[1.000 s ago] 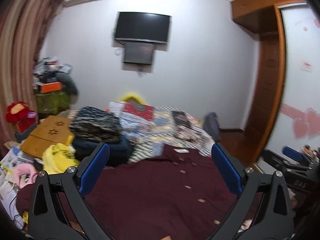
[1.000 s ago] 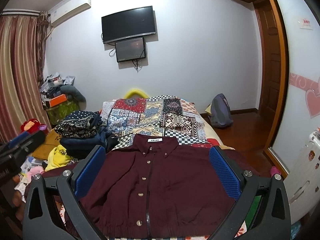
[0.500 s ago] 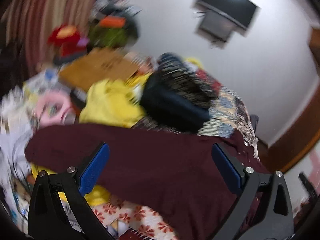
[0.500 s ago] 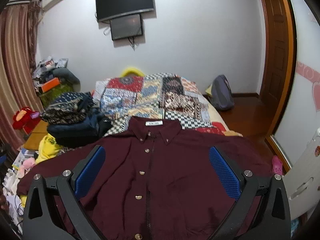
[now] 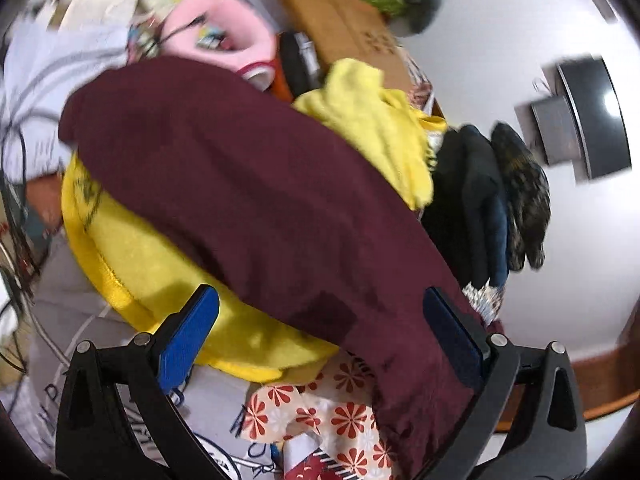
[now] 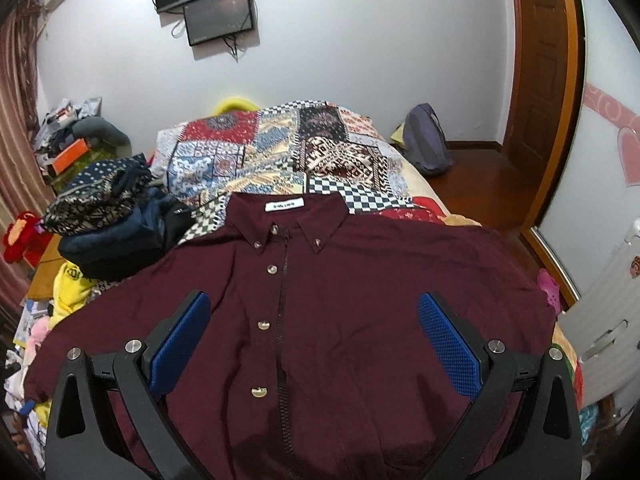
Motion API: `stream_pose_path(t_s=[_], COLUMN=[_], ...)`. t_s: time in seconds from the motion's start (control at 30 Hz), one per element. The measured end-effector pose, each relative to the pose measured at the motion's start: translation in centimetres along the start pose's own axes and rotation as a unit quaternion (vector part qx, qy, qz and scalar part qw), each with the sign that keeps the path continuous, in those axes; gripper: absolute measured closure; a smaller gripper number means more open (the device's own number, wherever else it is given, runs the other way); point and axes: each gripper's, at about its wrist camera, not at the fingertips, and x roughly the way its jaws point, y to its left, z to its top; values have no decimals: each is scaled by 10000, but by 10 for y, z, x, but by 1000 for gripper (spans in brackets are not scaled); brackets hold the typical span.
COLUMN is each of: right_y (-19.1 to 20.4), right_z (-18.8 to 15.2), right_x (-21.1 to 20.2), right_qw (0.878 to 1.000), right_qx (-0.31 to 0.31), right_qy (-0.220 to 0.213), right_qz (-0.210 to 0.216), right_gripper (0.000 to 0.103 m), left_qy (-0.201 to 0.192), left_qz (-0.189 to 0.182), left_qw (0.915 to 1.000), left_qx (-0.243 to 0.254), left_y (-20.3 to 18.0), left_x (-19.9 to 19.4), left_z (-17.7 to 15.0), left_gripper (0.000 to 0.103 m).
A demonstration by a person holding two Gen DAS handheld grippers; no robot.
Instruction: Fold large clothes
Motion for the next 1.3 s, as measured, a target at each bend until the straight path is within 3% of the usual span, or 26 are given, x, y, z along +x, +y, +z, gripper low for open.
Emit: stream_pose_path(t_s=[0.23, 0.3, 0.37, 0.4, 0.47, 0.5, 0.57, 0.63, 0.83, 1.1, 1.3], right_y=[3, 6, 8, 8, 9, 9, 9, 8, 0, -22, -49], right_z=[-1, -1, -1, -1, -1, 0, 0, 0, 2, 6, 7], right_x=[9, 10, 10, 10, 10, 11, 10, 10, 12, 12, 11], right_qw=[9999, 9998, 9997, 9997, 9995, 9995, 9995, 9995, 9994, 9988, 9993], right_qx=[-70, -89, -127, -163, -212, -227, -248, -257, -335, -472, -354], right_qy=[145, 162, 171, 169, 161, 155, 134, 124, 94, -44, -70], right_qz=[-58, -63, -84, -113, -147, -153, -134, -111, -37, -93, -122], right_gripper=[0, 0, 0, 0, 0, 0, 0, 0, 0, 0, 0], left_qy=[23, -56, -190, -261, -496, -622, -946, -1243, -1688, -2111, -1713], left_qz=[-119, 62, 453, 667, 1208, 1441, 1889, 1974, 1301, 152, -806], left_qw=[9994, 9997, 9988, 9974, 9899, 9844, 9681, 9576, 9520, 9138, 8845], left_qx=[-328, -251, -63, 84, 555, 790, 1350, 1692, 2198, 3466, 4263], left_y=[26, 22, 14, 9, -8, -16, -38, -59, -128, -272, -371], left_x=[25, 27, 24, 23, 16, 14, 5, -6, -35, -62, -42], left_z=[17, 20, 19, 19, 15, 13, 8, 5, 6, -45, -108], left_gripper=[21, 32, 56, 61, 81, 87, 95, 96, 98, 99, 99])
